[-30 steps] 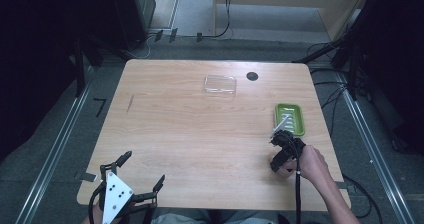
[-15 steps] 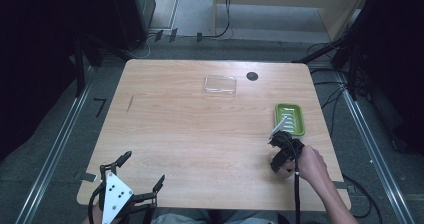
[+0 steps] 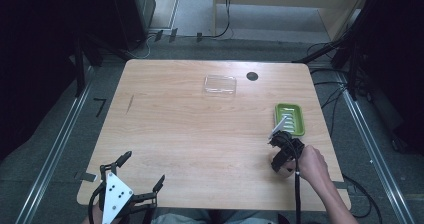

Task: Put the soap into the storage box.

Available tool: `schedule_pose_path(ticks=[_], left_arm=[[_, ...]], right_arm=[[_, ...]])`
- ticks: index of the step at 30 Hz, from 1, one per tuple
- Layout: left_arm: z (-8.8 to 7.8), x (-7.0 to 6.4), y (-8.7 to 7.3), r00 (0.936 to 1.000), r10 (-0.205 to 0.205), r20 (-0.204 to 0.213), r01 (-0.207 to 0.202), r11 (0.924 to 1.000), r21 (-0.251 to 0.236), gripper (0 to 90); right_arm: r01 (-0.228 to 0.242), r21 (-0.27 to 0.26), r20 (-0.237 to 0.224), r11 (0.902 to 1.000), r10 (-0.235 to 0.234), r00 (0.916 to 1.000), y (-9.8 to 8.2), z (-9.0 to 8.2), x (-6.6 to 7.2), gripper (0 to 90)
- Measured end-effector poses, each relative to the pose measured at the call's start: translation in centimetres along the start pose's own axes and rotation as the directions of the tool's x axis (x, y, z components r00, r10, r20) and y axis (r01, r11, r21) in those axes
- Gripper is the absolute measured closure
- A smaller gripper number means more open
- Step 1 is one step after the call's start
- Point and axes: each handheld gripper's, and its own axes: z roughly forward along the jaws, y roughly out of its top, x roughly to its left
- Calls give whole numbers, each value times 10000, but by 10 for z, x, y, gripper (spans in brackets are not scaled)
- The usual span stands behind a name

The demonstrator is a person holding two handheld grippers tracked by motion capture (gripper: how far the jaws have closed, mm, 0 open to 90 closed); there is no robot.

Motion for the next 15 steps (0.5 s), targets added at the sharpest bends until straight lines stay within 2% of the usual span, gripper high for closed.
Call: schedule_pose_path(ticks=[15], left_arm=[[0,0,0,10000,2,-2,-2,10000,-5,0]], right_arm=[[185,80,74,9998,-185,9998,-2,-9,0,330]])
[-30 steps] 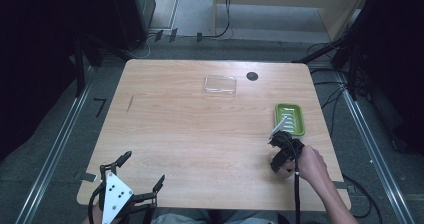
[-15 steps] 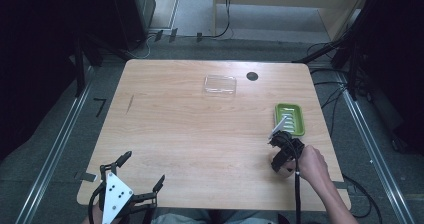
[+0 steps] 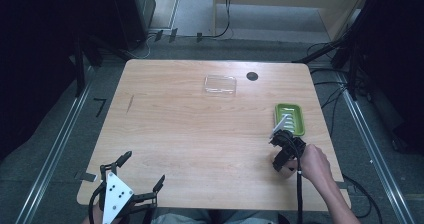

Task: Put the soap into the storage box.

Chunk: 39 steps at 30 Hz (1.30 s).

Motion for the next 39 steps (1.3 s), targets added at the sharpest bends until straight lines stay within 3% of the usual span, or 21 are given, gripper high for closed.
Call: schedule_pose_path(ticks=[39], left_arm=[[0,0,0,10000,-11,-1,11,10000,-3,0]], right_arm=[[124,53,-14,9999,-124,9999,0,-29,-13,331]])
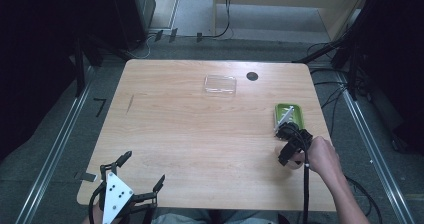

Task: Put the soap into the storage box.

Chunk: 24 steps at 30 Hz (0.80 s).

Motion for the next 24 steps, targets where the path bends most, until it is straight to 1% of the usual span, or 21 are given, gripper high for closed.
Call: schedule_pose_path(ticks=[4,11,15,18,21,24], left_arm=[[0,0,0,10000,-3,1,3,10000,1,0],[0,0,0,10000,1,4,-1,10000,3,0],[0,0,0,10000,-12,-3,12,10000,-2,0],[0,0,0,10000,3,5,-3,10000,6,0],[0,0,0,10000,6,4,-6,10000,12,0],[0,0,0,10000,-7,-11,7,10000,13,0]], right_arm=[[30,26,18,10000,-30,10000,1,-3,-2,331],[-44,-111,13,9999,44,10000,4,-11,-6,331],[11,-136,0,9999,-11,10000,6,-14,-9,332],[-55,-164,-15,9998,55,10000,7,-16,-11,332],[1,-151,8,9999,-1,10000,8,-19,-14,332],[-77,-171,45,9998,78,10000,9,-21,-15,332]])
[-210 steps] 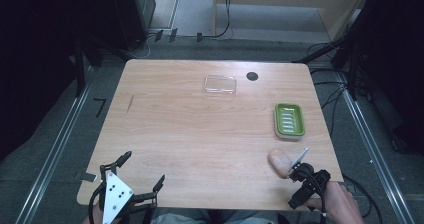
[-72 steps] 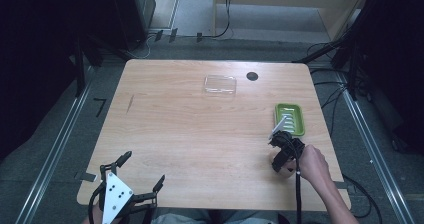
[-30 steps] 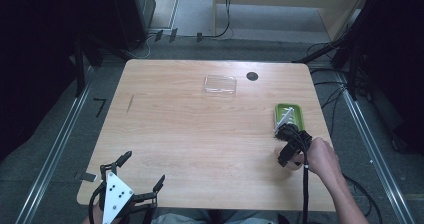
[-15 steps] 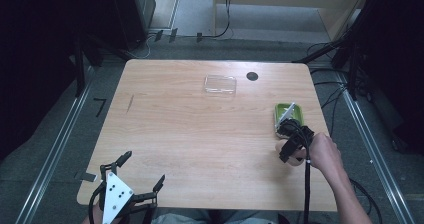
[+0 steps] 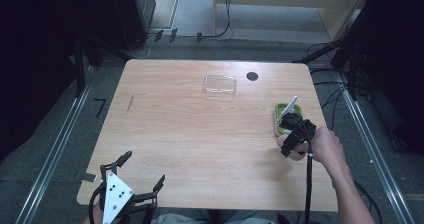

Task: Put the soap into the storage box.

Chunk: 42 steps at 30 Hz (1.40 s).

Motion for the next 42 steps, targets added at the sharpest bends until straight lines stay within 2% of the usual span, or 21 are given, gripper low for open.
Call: schedule_pose_path(ticks=[10,26,42], left_arm=[[0,0,0,10000,-4,20,4,10000,0,0],[0,0,0,10000,-19,-1,19,10000,29,0],[0,0,0,10000,-45,-8,45,10000,34,0]], right_arm=[[40,30,-17,10000,-40,10000,7,-4,-4,332],[-102,-254,-5,9996,102,9999,14,-13,-15,332],[-571,-658,-111,9962,565,9983,20,-17,-33,333]])
